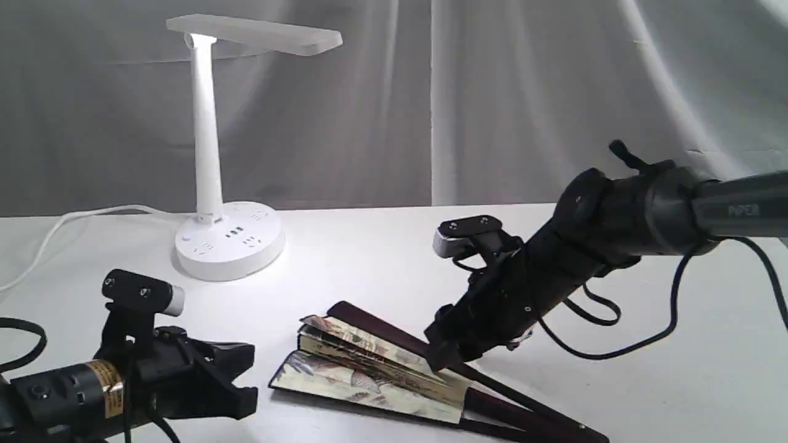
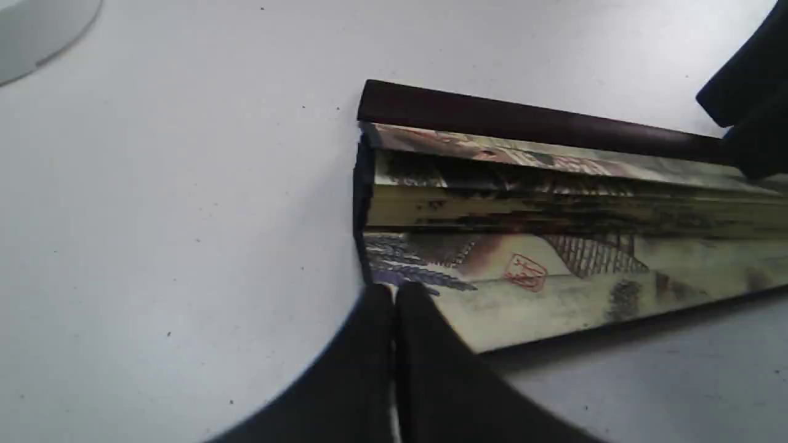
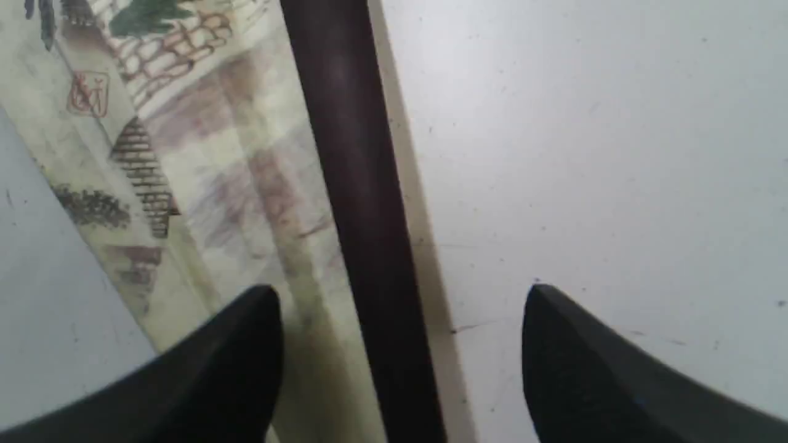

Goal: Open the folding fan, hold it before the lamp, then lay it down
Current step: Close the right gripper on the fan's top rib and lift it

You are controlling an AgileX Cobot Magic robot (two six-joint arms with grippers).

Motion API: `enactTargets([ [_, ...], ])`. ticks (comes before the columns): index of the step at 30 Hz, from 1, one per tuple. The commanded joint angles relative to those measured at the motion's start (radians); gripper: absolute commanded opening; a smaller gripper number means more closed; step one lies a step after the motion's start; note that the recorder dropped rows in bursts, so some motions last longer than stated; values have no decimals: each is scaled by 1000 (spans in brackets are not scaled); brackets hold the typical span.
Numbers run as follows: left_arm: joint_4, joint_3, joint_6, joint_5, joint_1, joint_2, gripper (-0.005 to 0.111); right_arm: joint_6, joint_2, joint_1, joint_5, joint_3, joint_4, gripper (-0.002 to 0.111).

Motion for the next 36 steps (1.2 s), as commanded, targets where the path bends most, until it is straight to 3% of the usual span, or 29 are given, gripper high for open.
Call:
enactTargets([
  [1,3,-1,-10,-50,-5,10,0,-6,5,3,37,-5,-1,58],
  [10,-2,-1,-10,-55,-5,11,0,-8,32,3,71,-5,15,57],
  [26,-17,-1,-10,-55,-5,11,0,-6,32,3,59,-5,42,44],
  [32,-17,-1,-10,-55,-5,11,0,-6,32,3,59,-5,42,32],
  [36,-17,-1,-10,-55,-5,11,0,-6,32,3,48,-5,44,17],
])
